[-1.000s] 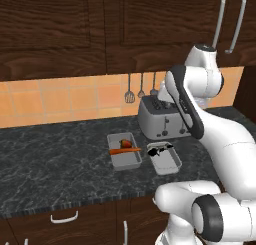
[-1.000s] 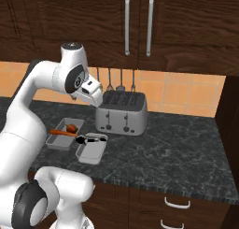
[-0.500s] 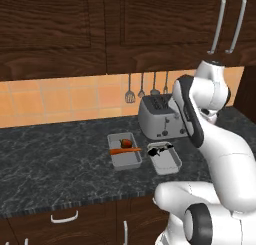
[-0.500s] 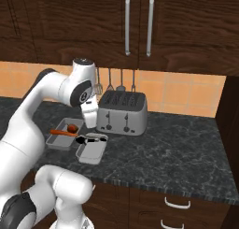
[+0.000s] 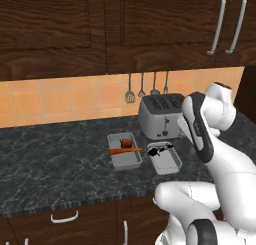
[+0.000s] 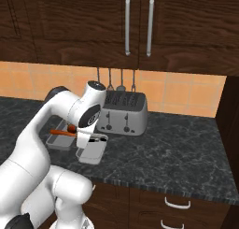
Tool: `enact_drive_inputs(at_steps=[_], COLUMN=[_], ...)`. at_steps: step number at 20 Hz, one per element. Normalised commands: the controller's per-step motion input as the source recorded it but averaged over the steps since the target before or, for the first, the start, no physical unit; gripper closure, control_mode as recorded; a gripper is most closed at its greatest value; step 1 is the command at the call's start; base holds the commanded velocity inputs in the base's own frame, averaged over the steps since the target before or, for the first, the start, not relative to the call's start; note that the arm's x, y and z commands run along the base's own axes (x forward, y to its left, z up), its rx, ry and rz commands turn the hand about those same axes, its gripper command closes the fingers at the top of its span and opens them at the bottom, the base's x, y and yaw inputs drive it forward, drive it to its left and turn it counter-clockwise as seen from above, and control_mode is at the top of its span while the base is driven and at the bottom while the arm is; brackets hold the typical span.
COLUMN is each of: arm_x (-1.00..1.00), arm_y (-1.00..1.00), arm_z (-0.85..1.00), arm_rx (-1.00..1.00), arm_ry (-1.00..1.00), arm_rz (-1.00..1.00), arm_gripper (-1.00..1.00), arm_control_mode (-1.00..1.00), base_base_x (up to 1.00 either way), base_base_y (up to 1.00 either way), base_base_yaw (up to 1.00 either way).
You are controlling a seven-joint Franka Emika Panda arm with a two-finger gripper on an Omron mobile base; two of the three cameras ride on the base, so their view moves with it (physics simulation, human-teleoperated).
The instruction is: Take the meat container that has the fish and place it on the second highest rack of the freezer. Then take the vegetable container that has the carrot and bell pepper and place it on the highest rack of the freezer.
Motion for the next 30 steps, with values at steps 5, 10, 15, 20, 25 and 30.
enact_drive_inputs(at_steps=[5, 10, 15, 20, 25, 30], arm_x=[0.01, 0.0, -0.06, -0.12, 0.31, 0.7], arm_y=[0.0, -0.01, -0.02, -0.02, -0.19, -0.18], arm_z=[-0.18, -0.54, -0.5, -0.63, -0.36, -0.01], arm_rx=[0.01, 0.03, 0.1, 0.04, 0.03, 0.02], arm_ry=[0.02, 0.0, 0.0, 0.01, 0.08, 0.09], arm_rz=[0.07, 0.01, -0.08, 0.0, 0.0, 0.0], arm_gripper=[-1.0, -1.0, -1.0, -1.0, -1.0, -1.0], arm_control_mode=[-1.0, -1.0, -1.0, -1.0, -1.0, -1.0], base_base_x=[0.0, 0.0, 0.0, 0.0, 0.0, 0.0], base_base_y=[0.0, 0.0, 0.0, 0.0, 0.0, 0.0], base_base_yaw=[0.0, 0.0, 0.0, 0.0, 0.0, 0.0])
